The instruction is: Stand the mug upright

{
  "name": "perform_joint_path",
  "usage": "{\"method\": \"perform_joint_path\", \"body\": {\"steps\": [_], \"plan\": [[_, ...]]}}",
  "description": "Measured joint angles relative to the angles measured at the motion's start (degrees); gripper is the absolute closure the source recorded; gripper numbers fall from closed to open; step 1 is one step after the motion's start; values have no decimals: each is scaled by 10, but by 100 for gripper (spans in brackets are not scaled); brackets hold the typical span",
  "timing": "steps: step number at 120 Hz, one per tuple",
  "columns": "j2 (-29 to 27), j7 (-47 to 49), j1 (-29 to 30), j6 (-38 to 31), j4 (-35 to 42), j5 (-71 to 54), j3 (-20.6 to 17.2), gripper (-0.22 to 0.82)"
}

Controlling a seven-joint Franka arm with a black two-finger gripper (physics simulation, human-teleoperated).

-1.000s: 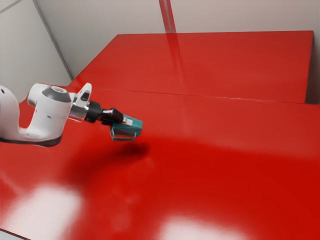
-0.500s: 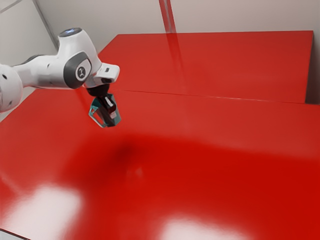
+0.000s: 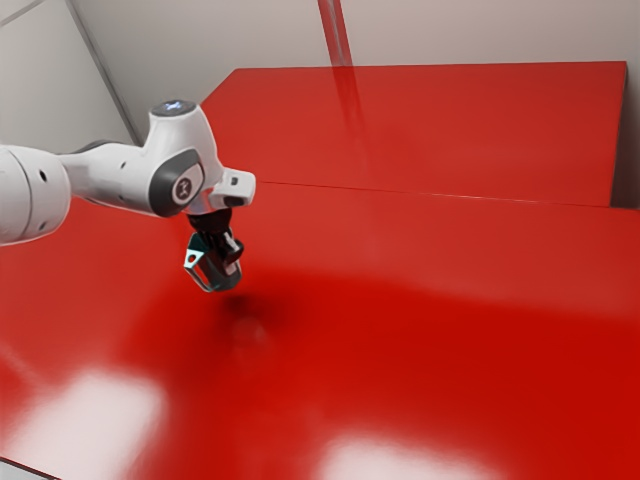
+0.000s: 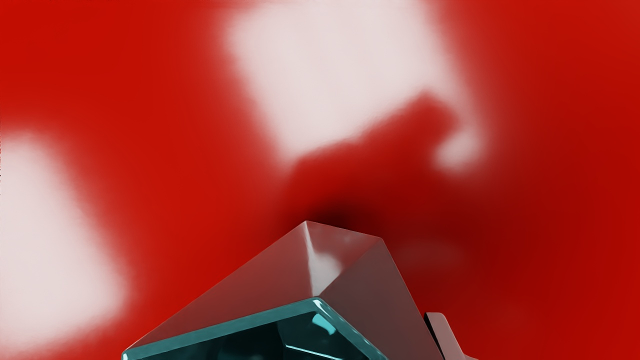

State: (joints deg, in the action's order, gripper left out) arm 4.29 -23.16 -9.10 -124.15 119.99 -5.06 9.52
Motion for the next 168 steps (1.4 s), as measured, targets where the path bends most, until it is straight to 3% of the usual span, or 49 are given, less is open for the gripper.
{"method": "perform_joint_path", "body": {"steps": [44,143,168], "plan": [[23,43,-3,-54,15,-3,0,76],[38,88,-4,-98,46,-3,0,76],[38,91,-3,-102,46,-1,0,72]]}}
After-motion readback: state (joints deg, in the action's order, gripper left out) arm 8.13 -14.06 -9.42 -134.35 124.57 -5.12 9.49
